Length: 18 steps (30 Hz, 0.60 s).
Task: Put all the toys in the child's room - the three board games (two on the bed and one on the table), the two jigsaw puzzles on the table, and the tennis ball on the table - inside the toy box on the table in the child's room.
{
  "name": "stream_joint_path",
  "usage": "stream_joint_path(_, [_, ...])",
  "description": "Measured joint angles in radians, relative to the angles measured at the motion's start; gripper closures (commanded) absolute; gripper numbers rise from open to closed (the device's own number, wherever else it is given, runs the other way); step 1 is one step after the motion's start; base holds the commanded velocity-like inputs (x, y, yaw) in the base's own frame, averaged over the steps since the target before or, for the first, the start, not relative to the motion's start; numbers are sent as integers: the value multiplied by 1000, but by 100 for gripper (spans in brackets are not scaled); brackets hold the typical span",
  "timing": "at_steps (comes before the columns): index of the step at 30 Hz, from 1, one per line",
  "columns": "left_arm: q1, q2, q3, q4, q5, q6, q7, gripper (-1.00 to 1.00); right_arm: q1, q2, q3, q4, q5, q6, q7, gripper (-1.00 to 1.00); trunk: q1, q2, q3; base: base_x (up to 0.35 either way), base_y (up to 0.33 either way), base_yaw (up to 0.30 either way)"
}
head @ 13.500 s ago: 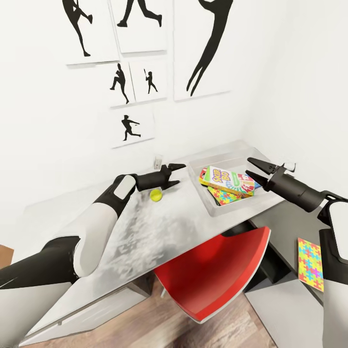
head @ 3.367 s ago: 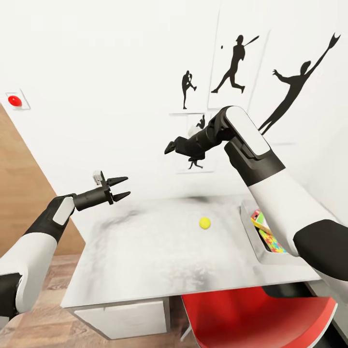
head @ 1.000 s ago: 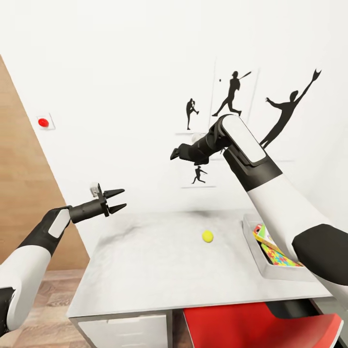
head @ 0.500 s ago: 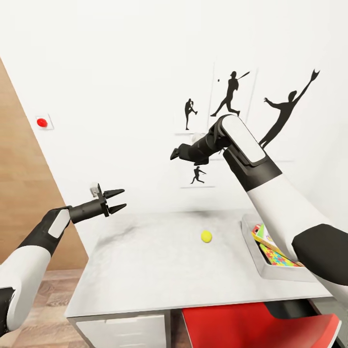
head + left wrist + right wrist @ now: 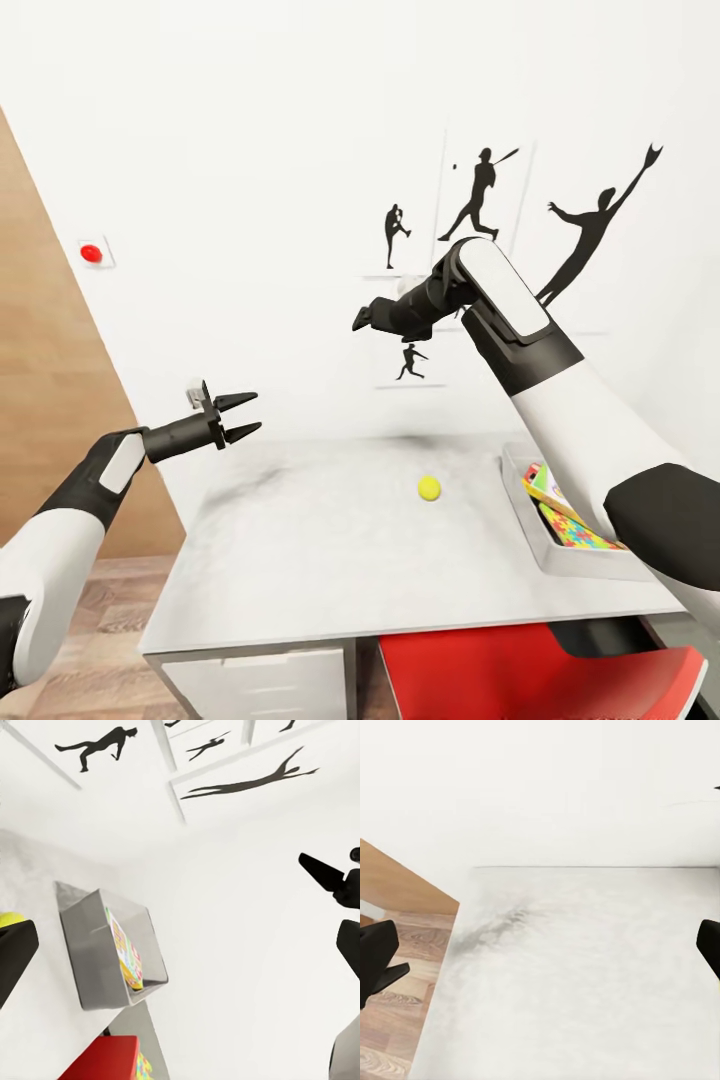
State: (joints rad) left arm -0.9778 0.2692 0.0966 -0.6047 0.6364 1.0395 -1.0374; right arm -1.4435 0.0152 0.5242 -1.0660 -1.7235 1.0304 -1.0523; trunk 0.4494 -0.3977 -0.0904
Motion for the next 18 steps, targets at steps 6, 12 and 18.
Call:
stream_joint_path(6, [9, 0, 0, 0, 0, 0, 0, -100, 1, 0, 0, 5, 1, 2, 1, -100, 0, 0, 2, -5, 8, 0])
stream_joint_path(12, [12, -1, 0, 0, 0, 0, 0, -100, 1, 3, 1, 73, 1, 11, 3, -100, 0, 0, 4, 0, 1, 0])
stream_joint_path(18, [13, -1, 0, 0, 0, 0, 0, -100, 2, 10, 3, 170, 10, 14, 4, -100, 0, 0, 4, 0, 0, 0])
